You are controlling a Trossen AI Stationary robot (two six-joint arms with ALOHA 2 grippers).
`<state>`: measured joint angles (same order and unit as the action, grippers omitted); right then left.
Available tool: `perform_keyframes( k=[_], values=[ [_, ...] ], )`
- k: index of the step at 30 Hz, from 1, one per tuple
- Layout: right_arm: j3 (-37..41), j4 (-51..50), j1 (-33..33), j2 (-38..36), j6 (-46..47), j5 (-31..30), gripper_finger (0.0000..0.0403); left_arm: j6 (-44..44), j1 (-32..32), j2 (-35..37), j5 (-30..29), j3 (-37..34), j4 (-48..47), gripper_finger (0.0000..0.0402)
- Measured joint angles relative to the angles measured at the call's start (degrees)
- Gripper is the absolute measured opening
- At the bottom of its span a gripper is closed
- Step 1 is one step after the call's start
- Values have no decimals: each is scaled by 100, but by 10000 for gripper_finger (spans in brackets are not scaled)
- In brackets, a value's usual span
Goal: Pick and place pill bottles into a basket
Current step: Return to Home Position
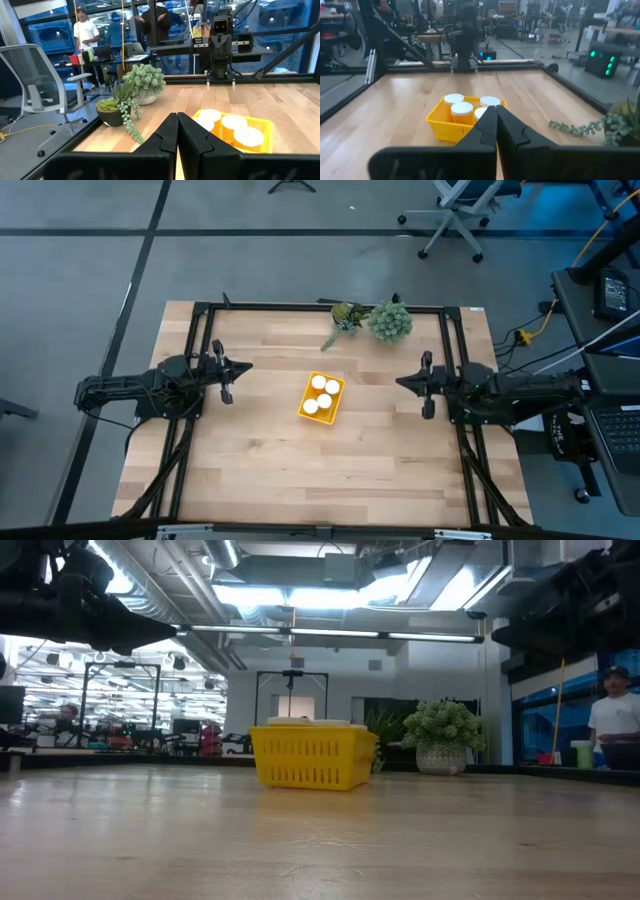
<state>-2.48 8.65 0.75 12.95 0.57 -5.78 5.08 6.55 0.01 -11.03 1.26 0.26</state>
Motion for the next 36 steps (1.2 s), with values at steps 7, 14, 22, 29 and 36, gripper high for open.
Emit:
perform_keyframes(
  k=[7, 14, 22, 29, 36],
  values=[
    [209, 307, 0, 7, -64, 2, 0, 10, 0, 0, 0, 2, -5, 12],
    [209, 405, 0, 1, 85, 97, 8, 15, 0, 0, 0, 2, -6, 7],
    [209, 74, 2, 2, 239, 98, 16, 17, 0, 0, 14, 2, -8, 10],
    [209, 4, 2, 2, 220, 98, 17, 17, 0, 0, 15, 2, -8, 7],
    [209, 4, 2, 2, 360, 96, 17, 17, 0, 0, 17, 2, -10, 10]
  ],
)
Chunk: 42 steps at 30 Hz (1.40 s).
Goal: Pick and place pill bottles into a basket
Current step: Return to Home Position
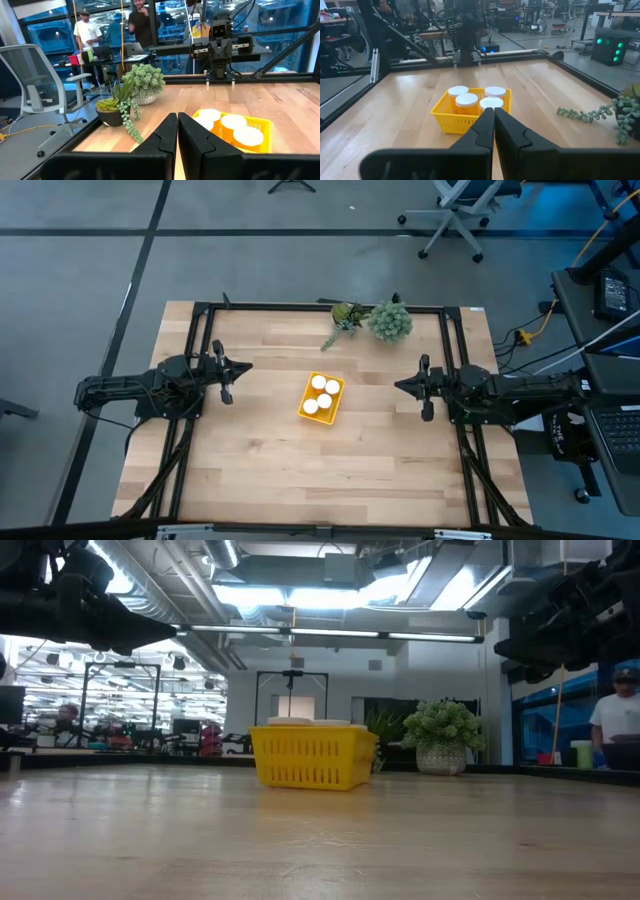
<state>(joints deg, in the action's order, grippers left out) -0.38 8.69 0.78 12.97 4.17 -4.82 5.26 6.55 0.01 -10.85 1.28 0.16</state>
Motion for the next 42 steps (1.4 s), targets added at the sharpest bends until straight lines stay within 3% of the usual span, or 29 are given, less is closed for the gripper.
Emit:
perform_keyframes(
  k=[16, 27, 42],
  values=[
    [-2, -1, 0, -7, -4, -2, 17, 0, -1, 0, 0, 0, 2, 11],
    [-4, -370, 246, -1275, -24, -4, 17, 0, 0, 0, 2, 0, 0, 8],
    [-6, -684, 792, -1294, -313, 208, 17, 0, -1, 0, 4, 0, 0, 9]
  ],
)
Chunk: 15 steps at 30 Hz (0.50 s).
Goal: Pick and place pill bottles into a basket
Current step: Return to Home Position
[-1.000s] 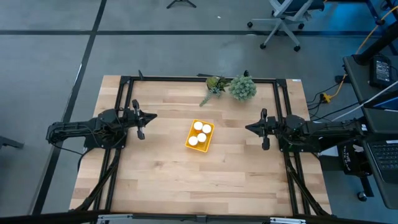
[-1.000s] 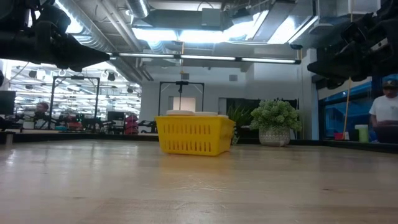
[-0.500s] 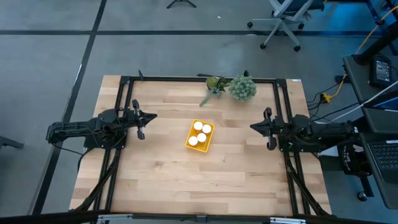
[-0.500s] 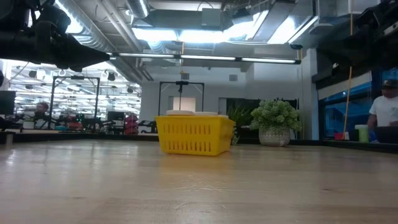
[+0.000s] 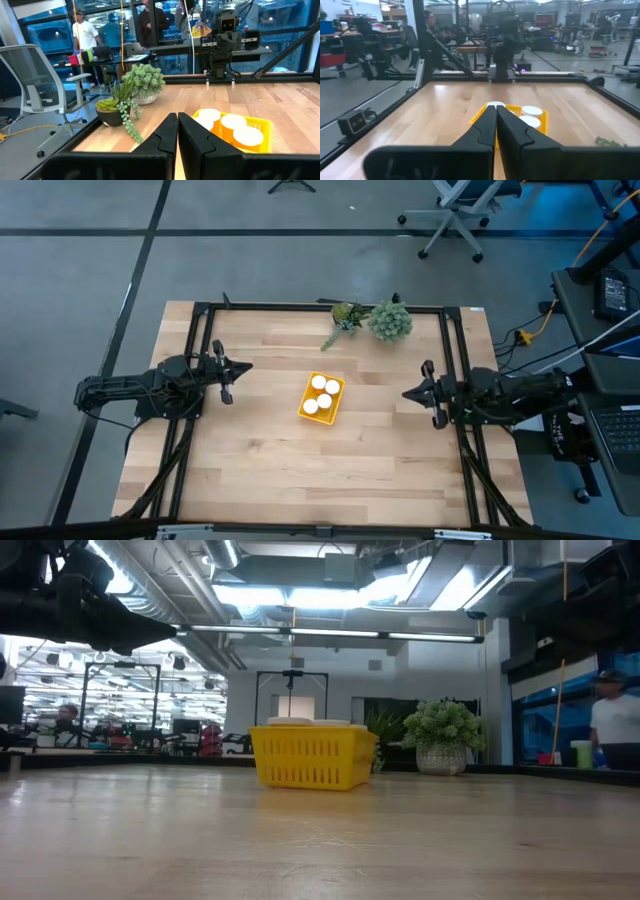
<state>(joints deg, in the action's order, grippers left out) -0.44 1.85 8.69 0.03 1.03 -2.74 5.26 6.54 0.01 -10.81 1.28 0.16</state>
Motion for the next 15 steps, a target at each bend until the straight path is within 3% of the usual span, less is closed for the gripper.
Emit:
perform_keyframes(
  k=[15],
  values=[
    [2, 2, 98, 17, 13, -2, 17, 0, -1, 0, 0, 0, 0, 7]
  ],
)
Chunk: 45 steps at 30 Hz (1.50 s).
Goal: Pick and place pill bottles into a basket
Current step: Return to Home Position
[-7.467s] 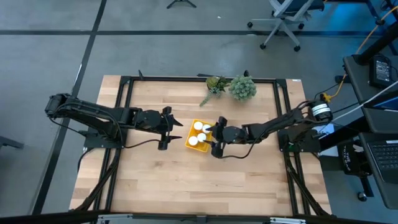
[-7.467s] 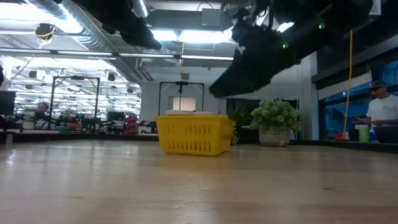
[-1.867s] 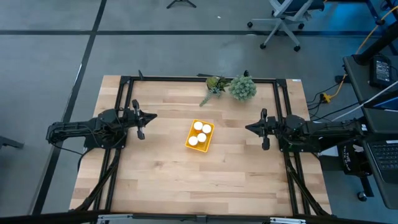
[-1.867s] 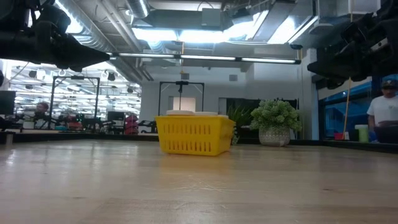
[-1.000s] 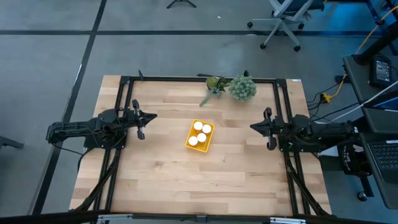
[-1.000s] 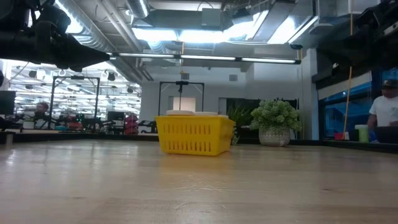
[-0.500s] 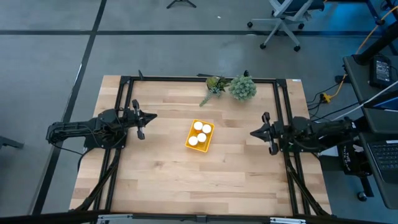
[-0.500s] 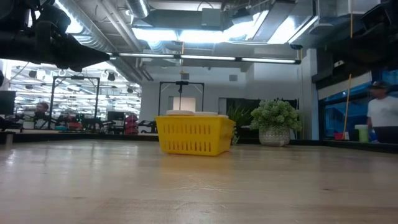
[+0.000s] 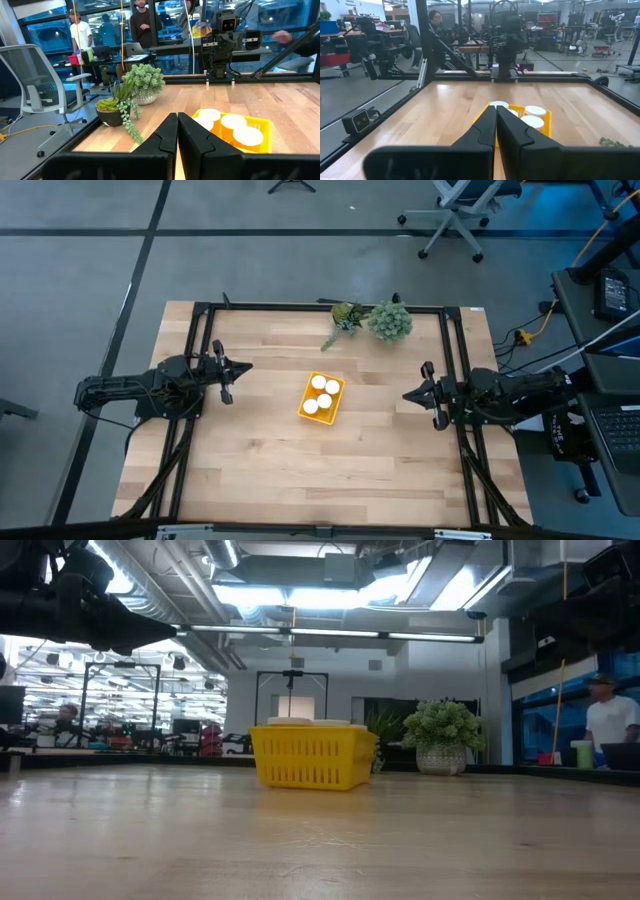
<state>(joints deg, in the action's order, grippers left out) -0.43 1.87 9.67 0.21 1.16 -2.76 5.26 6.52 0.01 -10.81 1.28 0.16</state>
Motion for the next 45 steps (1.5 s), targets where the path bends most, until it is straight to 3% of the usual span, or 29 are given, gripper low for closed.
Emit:
perform_keyframes(
  k=[45],
  values=[
    [0, 0, -2, 4, -2, 0, 17, 0, 0, 0, -2, 2, 0, 7]
  ],
)
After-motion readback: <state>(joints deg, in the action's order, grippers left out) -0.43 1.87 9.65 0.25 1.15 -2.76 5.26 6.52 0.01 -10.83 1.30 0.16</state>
